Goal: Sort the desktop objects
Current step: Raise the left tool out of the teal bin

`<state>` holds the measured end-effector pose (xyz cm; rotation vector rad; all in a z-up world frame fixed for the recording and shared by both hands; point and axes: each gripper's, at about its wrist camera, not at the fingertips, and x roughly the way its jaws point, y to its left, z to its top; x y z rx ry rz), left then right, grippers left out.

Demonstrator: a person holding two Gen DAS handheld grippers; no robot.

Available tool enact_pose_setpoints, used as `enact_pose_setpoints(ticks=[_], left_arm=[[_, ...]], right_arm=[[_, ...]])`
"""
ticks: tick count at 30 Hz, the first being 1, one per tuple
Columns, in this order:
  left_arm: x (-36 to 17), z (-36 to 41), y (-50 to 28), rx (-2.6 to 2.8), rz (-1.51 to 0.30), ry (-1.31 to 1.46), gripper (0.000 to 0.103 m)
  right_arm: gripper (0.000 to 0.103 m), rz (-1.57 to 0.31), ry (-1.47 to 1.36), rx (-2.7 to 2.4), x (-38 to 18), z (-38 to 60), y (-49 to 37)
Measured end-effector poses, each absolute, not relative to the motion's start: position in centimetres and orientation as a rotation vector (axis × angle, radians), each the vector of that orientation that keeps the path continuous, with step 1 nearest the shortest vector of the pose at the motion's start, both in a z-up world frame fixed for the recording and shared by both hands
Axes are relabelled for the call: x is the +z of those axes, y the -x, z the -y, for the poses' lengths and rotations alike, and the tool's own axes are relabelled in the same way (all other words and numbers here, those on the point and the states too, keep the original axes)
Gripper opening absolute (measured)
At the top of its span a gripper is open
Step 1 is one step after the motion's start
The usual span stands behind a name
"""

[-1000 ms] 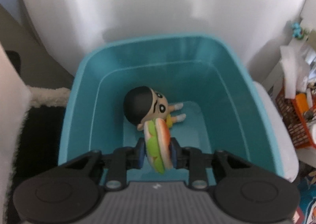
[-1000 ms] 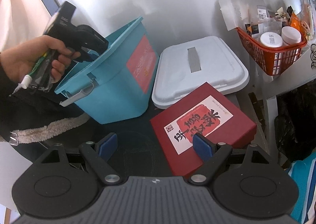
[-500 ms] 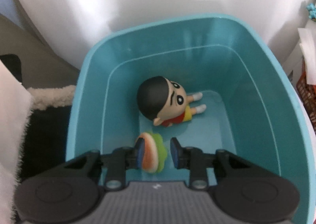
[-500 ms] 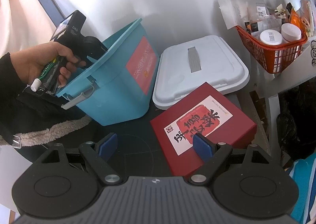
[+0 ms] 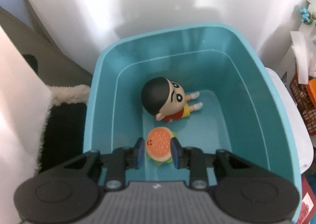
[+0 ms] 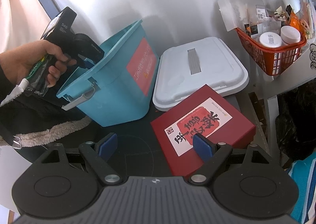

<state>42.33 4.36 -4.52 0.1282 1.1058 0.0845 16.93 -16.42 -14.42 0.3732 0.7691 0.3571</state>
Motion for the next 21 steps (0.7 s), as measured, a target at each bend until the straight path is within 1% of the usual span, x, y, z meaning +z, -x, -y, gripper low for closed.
enact_pose_setpoints(ticks=[21], left_arm=[[0.8,-2.2,-36.6,0.061,-1.055,-0.145,0.031]], right_arm=[[0.087,-0.719,-0.385,0.371,-12.4,16.9,-16.2]])
